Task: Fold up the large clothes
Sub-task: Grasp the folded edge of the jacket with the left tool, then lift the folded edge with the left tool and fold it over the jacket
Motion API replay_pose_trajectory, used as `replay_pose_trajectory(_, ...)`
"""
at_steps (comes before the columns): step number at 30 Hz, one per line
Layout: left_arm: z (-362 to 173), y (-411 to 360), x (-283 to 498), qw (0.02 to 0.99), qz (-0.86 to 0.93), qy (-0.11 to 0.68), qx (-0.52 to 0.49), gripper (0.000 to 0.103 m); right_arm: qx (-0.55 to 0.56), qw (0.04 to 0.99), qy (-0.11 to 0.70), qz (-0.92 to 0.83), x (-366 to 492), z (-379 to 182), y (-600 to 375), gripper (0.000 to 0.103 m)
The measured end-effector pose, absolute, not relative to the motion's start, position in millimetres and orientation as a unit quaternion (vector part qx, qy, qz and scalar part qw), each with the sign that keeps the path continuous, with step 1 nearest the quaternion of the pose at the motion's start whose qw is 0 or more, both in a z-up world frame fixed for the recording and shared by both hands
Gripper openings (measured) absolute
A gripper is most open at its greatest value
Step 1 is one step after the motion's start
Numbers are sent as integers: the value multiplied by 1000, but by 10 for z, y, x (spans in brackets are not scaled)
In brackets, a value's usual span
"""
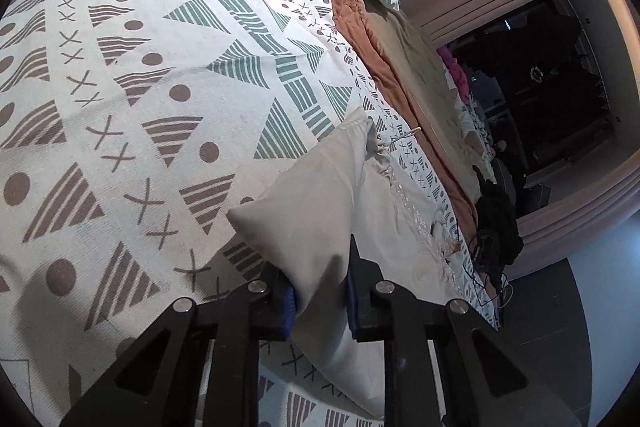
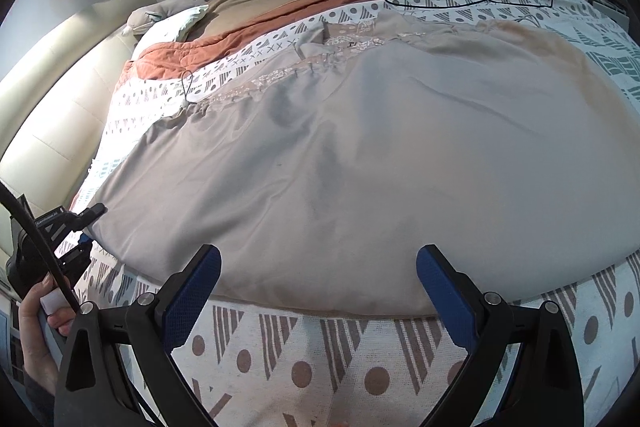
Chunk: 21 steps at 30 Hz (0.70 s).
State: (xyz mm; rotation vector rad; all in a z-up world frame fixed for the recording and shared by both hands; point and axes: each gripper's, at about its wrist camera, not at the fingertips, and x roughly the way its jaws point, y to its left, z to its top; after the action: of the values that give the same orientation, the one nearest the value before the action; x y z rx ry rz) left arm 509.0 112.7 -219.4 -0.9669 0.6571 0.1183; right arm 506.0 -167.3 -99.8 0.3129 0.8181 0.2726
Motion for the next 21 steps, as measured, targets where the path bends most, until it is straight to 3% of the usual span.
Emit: replay_pose_trajectory(21, -2074, 1144, 4800, 829, 72, 274, -483, 12, 136, 905, 386, 113, 5000, -897, -1824, 98)
